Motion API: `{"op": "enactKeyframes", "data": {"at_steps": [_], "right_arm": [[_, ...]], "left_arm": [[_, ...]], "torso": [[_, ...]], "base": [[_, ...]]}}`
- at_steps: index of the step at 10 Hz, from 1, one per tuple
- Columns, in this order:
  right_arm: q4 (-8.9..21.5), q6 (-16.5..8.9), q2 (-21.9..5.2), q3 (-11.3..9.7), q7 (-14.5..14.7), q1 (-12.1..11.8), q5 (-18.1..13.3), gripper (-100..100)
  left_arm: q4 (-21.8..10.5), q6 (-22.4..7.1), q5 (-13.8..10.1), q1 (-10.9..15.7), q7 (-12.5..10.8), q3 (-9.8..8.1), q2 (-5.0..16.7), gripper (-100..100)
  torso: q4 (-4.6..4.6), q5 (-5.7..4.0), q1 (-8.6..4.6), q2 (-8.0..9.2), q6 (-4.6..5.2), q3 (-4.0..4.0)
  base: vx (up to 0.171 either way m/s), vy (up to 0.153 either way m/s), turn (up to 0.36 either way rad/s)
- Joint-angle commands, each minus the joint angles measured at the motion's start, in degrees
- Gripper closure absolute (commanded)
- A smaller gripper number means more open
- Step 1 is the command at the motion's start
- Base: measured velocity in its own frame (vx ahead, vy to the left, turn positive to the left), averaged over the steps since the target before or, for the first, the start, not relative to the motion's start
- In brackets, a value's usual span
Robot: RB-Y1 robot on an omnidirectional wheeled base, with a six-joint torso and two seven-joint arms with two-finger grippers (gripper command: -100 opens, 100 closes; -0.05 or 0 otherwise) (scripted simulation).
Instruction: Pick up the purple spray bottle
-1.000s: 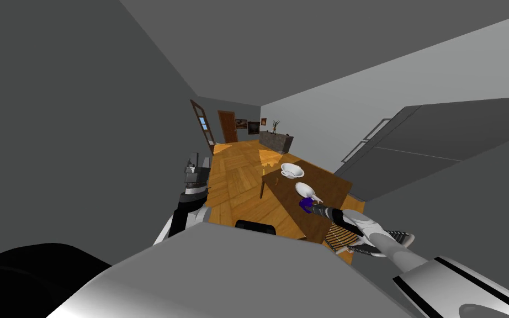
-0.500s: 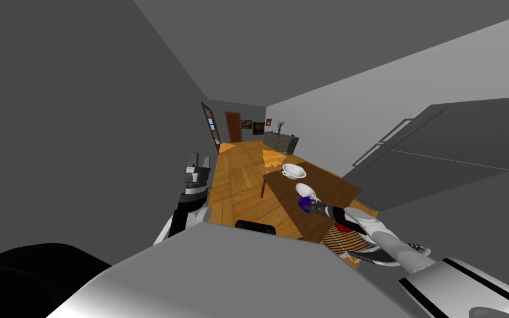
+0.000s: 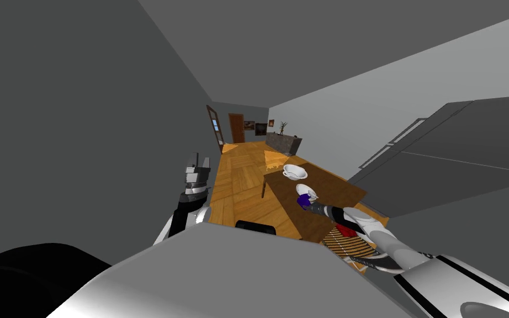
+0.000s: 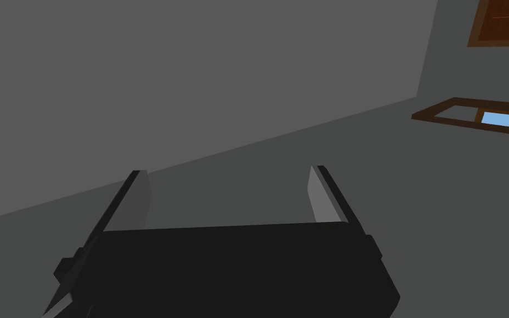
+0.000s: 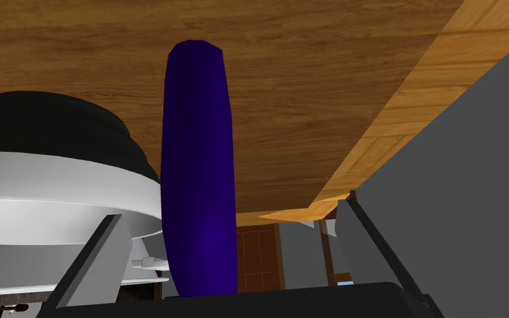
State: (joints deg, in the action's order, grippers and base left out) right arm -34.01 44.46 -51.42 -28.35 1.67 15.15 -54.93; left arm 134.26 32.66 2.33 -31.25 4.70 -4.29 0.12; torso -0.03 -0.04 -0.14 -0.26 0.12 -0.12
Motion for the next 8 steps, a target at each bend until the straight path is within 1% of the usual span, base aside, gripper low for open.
{"op": "enactKeyframes", "data": {"at_steps": [1, 2, 6, 7, 8], "right_arm": [[0.0, 0.0, 0.0, 0.0, 0.0, 0.0, 0.0, -100], [0.0, -0.2, 0.1, 0.0, 0.1, 0.0, 0.0, 100], [0.0, -0.2, 0.1, 0.0, 0.1, 0.0, 0.0, 100], [0.0, -0.2, 0.1, 0.0, 0.1, 0.0, 0.0, 0], [0.0, -0.2, 0.1, 0.0, 0.1, 0.0, 0.0, 100]], "left_arm": [[0.0, 0.0, 0.0, 0.0, 0.0, 0.00, 0.0, 0], [0.0, 0.0, 0.0, 0.0, 0.0, 0.00, 0.0, 0], [0.0, 0.0, 0.0, 0.0, 0.0, 0.00, 0.0, 0], [0.0, 0.0, 0.0, 0.0, 0.0, 0.00, 0.0, 0], [0.0, 0.0, 0.0, 0.0, 0.0, 0.00, 0.0, 0]], "torso": [[0.00, 0.00, 0.00, 0.00, 0.00, 0.00], [0.00, 0.01, 0.01, 0.00, 0.03, -0.01], [0.03, 0.04, 0.04, 0.11, 0.06, 0.06], [0.03, 0.05, 0.04, 0.11, 0.06, 0.06], [0.03, 0.05, 0.05, 0.12, 0.06, 0.07]], "base": [[0.022, -0.007, 0.024], [0.000, 0.000, 0.000], [0.000, 0.000, 0.000], [0.000, 0.000, 0.000], [0.000, 0.000, 0.000]]}}
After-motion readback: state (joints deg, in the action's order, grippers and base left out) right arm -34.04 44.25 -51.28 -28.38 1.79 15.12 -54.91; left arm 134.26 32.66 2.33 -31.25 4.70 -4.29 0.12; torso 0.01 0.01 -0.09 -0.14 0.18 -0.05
